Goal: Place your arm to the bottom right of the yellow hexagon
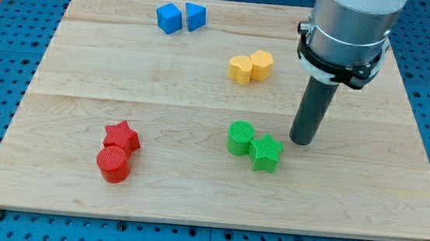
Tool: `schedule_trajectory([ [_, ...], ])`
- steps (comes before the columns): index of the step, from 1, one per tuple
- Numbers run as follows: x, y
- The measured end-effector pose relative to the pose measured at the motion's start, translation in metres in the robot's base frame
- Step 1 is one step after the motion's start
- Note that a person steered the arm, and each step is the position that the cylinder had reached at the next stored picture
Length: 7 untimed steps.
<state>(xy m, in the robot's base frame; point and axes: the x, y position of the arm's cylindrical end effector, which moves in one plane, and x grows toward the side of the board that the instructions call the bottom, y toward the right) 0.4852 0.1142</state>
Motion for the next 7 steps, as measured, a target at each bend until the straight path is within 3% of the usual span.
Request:
schedule_trajectory([
  [2, -0.005, 0.009],
  [5, -0.158, 0.026],
  [6, -0.197, -0.002],
  [7, -0.227, 0.021],
])
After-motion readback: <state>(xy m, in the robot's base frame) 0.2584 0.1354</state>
